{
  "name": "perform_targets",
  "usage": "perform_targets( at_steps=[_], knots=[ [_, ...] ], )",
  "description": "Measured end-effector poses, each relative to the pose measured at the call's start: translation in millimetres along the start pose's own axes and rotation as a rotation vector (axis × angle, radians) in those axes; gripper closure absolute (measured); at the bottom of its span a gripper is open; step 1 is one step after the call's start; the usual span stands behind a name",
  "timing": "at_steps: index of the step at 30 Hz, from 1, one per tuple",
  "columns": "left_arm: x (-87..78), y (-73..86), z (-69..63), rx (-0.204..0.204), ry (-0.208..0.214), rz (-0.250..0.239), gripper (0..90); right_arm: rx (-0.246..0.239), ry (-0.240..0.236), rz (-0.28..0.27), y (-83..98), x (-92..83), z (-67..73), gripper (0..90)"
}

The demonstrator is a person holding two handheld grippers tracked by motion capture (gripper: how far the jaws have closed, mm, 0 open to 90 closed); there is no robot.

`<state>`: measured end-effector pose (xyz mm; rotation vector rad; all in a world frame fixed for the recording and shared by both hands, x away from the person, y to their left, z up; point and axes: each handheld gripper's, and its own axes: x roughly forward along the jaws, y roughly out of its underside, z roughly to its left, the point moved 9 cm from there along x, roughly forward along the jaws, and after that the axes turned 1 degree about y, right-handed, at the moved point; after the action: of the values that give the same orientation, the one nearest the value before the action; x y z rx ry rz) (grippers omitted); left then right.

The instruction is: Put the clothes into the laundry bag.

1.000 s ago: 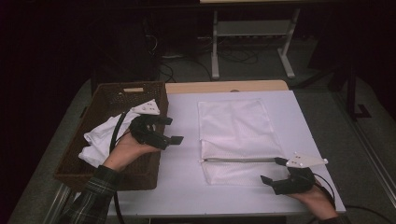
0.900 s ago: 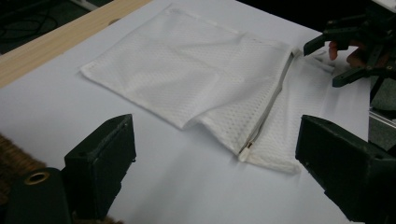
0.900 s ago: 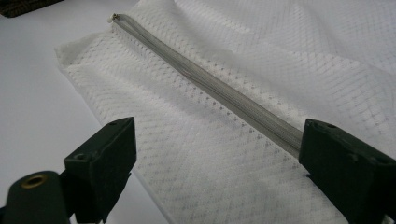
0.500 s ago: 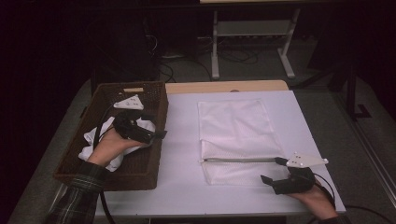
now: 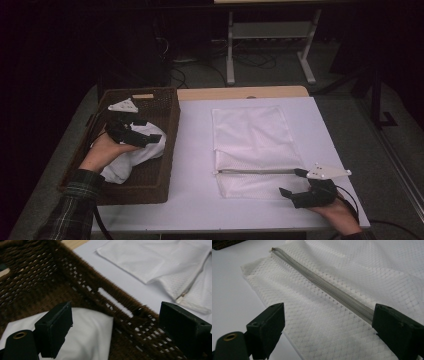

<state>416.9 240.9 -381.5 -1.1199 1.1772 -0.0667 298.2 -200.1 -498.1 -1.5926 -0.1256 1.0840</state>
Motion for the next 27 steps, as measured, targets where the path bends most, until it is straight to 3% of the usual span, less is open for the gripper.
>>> perform_targets(
  at_steps=[1,2,9,13,14,19,20,23,27],
  knots=[
    [0.0,0.0,0.0,0.000,0.000,0.000,11.6,0.000,0.000,0.000,0.0,0.0,0.0,10.5],
    [-0.6,7.0,10.9,-0.002,-0.028,0.029,11.6,0.002,0.000,0.001,0.1,0.1,-0.3,10.5],
    [-0.1,24.2,37.5,-0.042,-0.097,0.083,11.7,0.003,-0.001,0.001,0.3,0.0,-0.4,10.5],
    [0.8,29.5,43.6,-0.051,-0.111,0.101,11.7,0.003,-0.001,0.002,0.5,0.2,-0.4,10.5],
    [3.2,37.2,50.0,-0.055,-0.129,0.131,11.7,0.002,-0.001,0.003,0.6,0.3,-0.2,10.5],
    [6.6,41.9,53.0,-0.051,-0.139,0.153,11.7,0.004,-0.001,0.003,0.7,0.5,-0.3,10.5],
    [11.1,48.1,55.9,-0.050,-0.136,0.182,11.7,0.003,-0.003,0.004,0.9,0.5,-0.2,10.5],
    [12.7,49.5,56.3,-0.050,-0.132,0.188,11.7,0.003,-0.004,0.005,1.1,0.6,0.0,10.5],
    [20.8,57.0,58.2,-0.027,-0.122,0.239,11.7,0.001,-0.008,0.008,1.7,1.1,0.6,10.5]
  ],
)
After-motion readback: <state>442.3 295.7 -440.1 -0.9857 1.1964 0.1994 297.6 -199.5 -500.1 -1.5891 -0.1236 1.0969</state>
